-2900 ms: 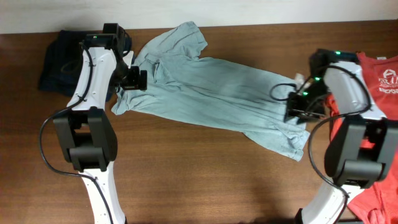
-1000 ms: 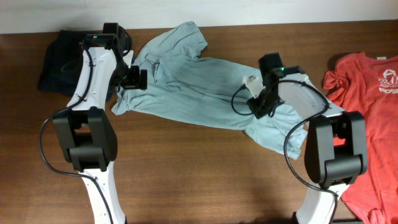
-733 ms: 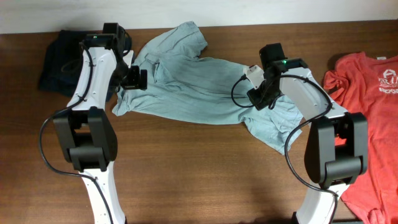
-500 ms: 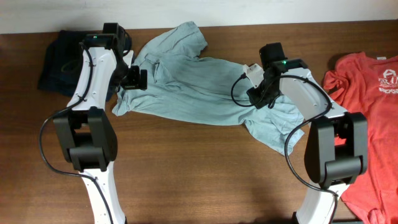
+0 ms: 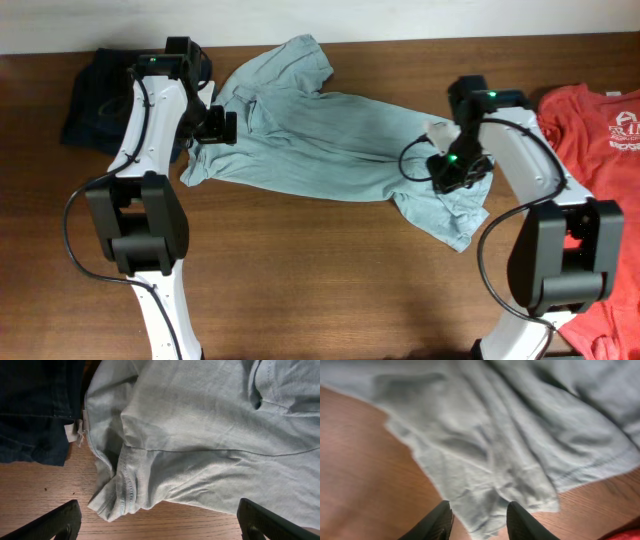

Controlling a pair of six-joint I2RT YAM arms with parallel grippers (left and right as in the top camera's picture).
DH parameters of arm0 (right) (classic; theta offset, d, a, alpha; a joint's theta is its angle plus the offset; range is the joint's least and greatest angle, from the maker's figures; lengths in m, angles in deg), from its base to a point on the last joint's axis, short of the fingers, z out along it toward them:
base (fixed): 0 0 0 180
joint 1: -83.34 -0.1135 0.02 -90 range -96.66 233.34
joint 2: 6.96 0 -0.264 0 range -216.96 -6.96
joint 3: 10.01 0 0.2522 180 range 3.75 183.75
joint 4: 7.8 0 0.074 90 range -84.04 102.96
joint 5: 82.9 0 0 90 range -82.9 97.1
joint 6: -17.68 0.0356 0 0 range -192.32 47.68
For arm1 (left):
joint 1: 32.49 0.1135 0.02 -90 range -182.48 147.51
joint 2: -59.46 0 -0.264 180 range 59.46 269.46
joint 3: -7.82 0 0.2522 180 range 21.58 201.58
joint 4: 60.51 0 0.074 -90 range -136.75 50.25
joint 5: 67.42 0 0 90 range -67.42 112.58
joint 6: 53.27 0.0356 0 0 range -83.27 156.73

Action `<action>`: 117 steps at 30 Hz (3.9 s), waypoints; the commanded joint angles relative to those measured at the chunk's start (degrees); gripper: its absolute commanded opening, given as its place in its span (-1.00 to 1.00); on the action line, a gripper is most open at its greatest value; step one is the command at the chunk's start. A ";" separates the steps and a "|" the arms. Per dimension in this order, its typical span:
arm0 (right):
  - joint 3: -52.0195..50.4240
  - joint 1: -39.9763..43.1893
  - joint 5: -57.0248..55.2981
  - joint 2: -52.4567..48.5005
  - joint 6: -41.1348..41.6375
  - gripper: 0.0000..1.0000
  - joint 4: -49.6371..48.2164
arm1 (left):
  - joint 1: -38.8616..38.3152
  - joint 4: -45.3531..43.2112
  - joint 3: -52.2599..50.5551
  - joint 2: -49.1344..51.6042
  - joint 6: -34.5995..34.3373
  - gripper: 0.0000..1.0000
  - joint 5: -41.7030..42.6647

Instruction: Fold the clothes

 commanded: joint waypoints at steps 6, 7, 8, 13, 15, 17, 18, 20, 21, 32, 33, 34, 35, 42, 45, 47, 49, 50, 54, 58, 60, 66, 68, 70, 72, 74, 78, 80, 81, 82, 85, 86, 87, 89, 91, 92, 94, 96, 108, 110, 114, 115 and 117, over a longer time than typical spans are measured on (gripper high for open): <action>-9.73 4.81 -1.03 0.57 0.50 -0.17 -5.68 | 0.35 -0.13 -0.50 0.37 -0.57 0.98 -0.52; -10.40 4.79 -1.03 0.52 0.50 -0.17 -6.40 | 0.35 -0.13 -0.50 0.37 -0.57 0.99 -0.52; -11.17 4.79 -1.07 0.44 0.50 -0.17 -7.13 | 0.35 -0.13 -0.50 0.37 -0.57 0.98 -0.52; -12.92 4.81 -2.21 0.33 0.50 -0.17 -8.98 | 0.35 -0.13 -0.50 0.37 -0.57 0.98 -0.52; -13.33 4.81 -3.50 0.33 0.52 -0.17 -9.70 | 0.35 -0.13 -0.50 0.37 -0.57 0.98 -0.52; -13.81 4.81 -3.67 0.31 0.52 -0.17 -10.78 | 0.35 -0.13 -0.50 0.37 -0.57 0.98 -0.52; -14.08 4.81 -3.69 0.31 0.52 -0.17 -11.37 | 0.35 -0.13 -0.50 0.37 -0.57 0.98 -0.52; -14.73 4.81 -3.67 0.31 0.52 -0.17 -12.52 | 0.35 -0.13 -0.50 0.37 -0.57 0.99 -0.52; -15.17 4.79 -3.67 0.31 0.52 -0.17 -13.18 | 0.35 -0.13 -0.50 0.37 -0.57 0.98 -0.52; -14.27 4.79 -7.58 0.22 3.30 -0.70 -13.55 | 0.35 -0.13 -0.50 0.37 -0.57 0.98 -0.52; -13.46 4.79 -8.04 0.22 3.56 -0.74 -12.87 | 0.35 -0.13 -0.50 0.37 -0.57 0.98 -0.52; -12.50 4.79 -8.41 0.22 3.56 -0.74 -12.11 | 0.35 -0.13 -0.50 0.37 -0.57 0.98 -0.52; -11.69 4.79 -8.59 0.22 3.56 -0.76 -11.58 | 0.35 -0.13 -0.50 0.37 -0.57 0.98 -0.52; -7.93 4.79 -8.81 0.22 1.84 -0.77 -10.19 | 0.35 -0.13 -0.50 0.37 -0.57 0.98 -0.52; -7.45 4.79 -10.03 0.22 -0.17 -0.77 -10.69 | 0.35 -0.13 -0.50 0.37 -0.57 0.98 -0.52; -7.45 4.81 -10.75 0.22 -1.33 -0.77 -11.67 | 0.35 -0.13 -0.50 0.37 -0.57 0.98 -0.52; -7.45 4.81 -10.99 0.22 -1.70 -0.77 -13.29 | 0.35 -0.13 -0.50 0.37 -0.57 0.98 -0.52; -7.45 4.81 -11.39 0.22 -1.75 -0.77 -14.32 | 0.35 -0.13 -0.50 0.37 -0.57 0.98 -0.52; -7.48 4.81 -12.00 0.22 -4.13 -0.76 -17.88 | 0.35 -0.13 -0.50 0.37 -0.57 0.98 -0.52; -7.48 4.81 -12.02 0.22 -4.26 -0.76 -20.15 | 0.35 -0.13 -0.50 0.37 -0.57 0.98 -0.52; -7.48 4.87 -12.04 0.20 -4.26 -0.76 -20.81 | 0.35 -0.13 -0.50 0.37 -0.57 0.98 -0.52; -7.96 6.01 -12.02 0.15 -7.28 -0.75 -21.99 | 0.35 -0.13 -0.50 0.37 -0.57 0.98 -0.52; -8.39 6.75 -12.02 0.07 -7.26 -0.75 -22.29 | 0.35 -0.13 -0.50 0.37 -0.57 0.98 -0.52; -9.01 7.63 -11.98 -0.07 -7.21 -0.64 -22.97 | 0.35 -0.13 -0.50 0.37 -0.57 0.98 -0.52; -9.75 8.55 -12.00 -0.17 -7.19 -0.41 -23.98 | 0.35 -0.13 -0.50 0.37 -0.57 0.98 -0.52; -9.99 9.14 -12.00 -0.17 -6.82 -0.21 -25.14 | 0.35 -0.13 -0.50 0.37 -0.57 0.98 -0.52; -9.20 9.31 -12.00 -0.11 -5.92 0.00 -27.28 | 0.35 -0.13 -0.50 0.37 -0.57 0.98 -0.52; -8.15 9.03 -12.00 -0.09 -4.74 0.01 -27.56 | 0.35 -0.13 -0.50 0.37 -0.57 0.98 -0.52; -6.97 8.81 -11.93 0.00 -2.32 0.00 -26.82 | 0.35 -0.13 -0.50 0.37 -0.57 0.98 -0.52; -5.81 8.52 -11.41 0.17 0.04 0.01 -25.79 | 0.35 -0.13 -0.50 0.37 -0.57 0.98 -0.52; -1.46 7.61 -3.61 1.07 5.09 0.01 -20.11 | 0.35 -0.13 -0.50 0.37 -0.57 0.98 -0.52; 0.09 7.21 0.02 1.31 6.56 0.00 -17.70 | 0.35 -0.13 -0.50 0.37 -0.57 0.98 -0.52; 1.53 6.82 3.45 1.55 7.87 0.01 -15.26 | 0.35 -0.13 -0.50 0.37 -0.57 0.98 -0.52; 3.78 5.84 9.14 1.75 9.84 -0.02 -10.56 | 0.35 -0.13 -0.50 0.37 -0.57 0.99 -0.52; 4.20 4.94 11.10 1.75 10.49 -0.27 -7.52 | 0.35 -0.13 -0.50 0.37 -0.57 0.99 -0.52; 4.00 4.48 11.08 1.73 11.34 -0.46 -6.43 | 0.35 -0.13 -0.50 0.37 -0.57 0.98 -0.52; 2.38 3.45 10.99 1.60 12.35 -0.82 -5.35 | 0.35 -0.13 -0.50 0.37 -0.57 0.98 -0.52; 0.11 2.82 10.99 1.33 13.25 -0.92 -5.20 | 0.35 -0.13 -0.50 0.37 -0.57 0.98 -0.52; -14.56 2.56 10.75 0.92 19.45 -0.92 -17.49 | 0.35 -0.13 -0.50 0.37 -0.57 0.98 -0.52; -16.20 2.56 10.34 0.83 20.52 -0.92 -19.58 | 0.35 -0.61 -0.50 0.37 -0.57 0.98 -0.52; -18.99 2.58 4.42 0.81 23.69 -0.92 -21.99 | 0.35 -3.21 -0.50 0.37 -0.57 0.98 -0.42; -19.74 2.58 2.43 0.79 24.48 -0.92 -22.18 | 0.35 -3.43 -0.50 0.37 -0.57 0.98 -0.39; -20.76 2.58 0.11 0.76 24.50 -0.92 -22.29 | 0.35 -3.48 -0.50 0.37 -0.57 0.98 -0.39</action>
